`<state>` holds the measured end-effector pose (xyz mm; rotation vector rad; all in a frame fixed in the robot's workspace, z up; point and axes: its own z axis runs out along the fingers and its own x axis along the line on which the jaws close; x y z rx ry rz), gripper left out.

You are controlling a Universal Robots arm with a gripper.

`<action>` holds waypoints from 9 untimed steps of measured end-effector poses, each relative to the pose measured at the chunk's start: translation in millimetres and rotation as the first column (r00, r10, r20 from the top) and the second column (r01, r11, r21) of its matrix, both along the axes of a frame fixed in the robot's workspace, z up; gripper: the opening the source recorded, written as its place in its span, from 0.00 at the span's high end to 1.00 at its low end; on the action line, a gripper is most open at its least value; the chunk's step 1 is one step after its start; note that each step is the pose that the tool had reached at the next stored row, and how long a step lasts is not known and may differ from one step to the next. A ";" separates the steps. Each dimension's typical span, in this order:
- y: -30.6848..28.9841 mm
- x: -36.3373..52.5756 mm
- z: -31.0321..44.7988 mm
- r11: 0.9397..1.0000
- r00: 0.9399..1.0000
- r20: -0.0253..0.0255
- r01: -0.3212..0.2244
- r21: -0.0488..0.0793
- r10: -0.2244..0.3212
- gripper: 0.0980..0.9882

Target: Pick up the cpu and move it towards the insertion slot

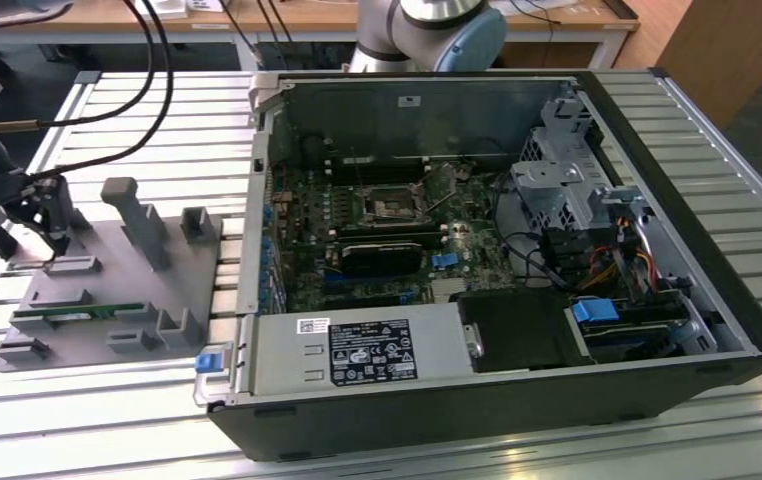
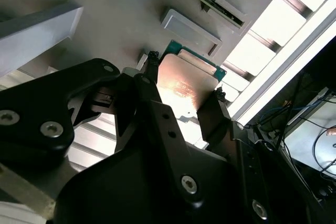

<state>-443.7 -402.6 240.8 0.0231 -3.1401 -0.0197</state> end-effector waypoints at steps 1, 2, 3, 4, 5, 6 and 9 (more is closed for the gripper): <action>0.0 0.0 0.6 1.000 1.000 0.000 0.000 0.000 0.000 0.50; 0.0 0.0 1.1 1.000 1.000 0.000 0.000 0.000 0.000 0.50; 0.1 0.0 1.6 1.000 1.000 0.000 0.000 0.000 0.000 0.50; 0.1 0.0 2.2 1.000 1.000 0.000 0.000 0.000 0.000 0.50; 0.1 0.0 2.9 1.000 1.000 0.000 0.000 0.000 0.000 0.50; 0.2 0.0 3.4 1.000 1.000 0.000 0.000 0.000 0.000 0.50; 0.2 0.0 5.3 1.000 1.000 0.000 0.000 0.000 0.000 0.50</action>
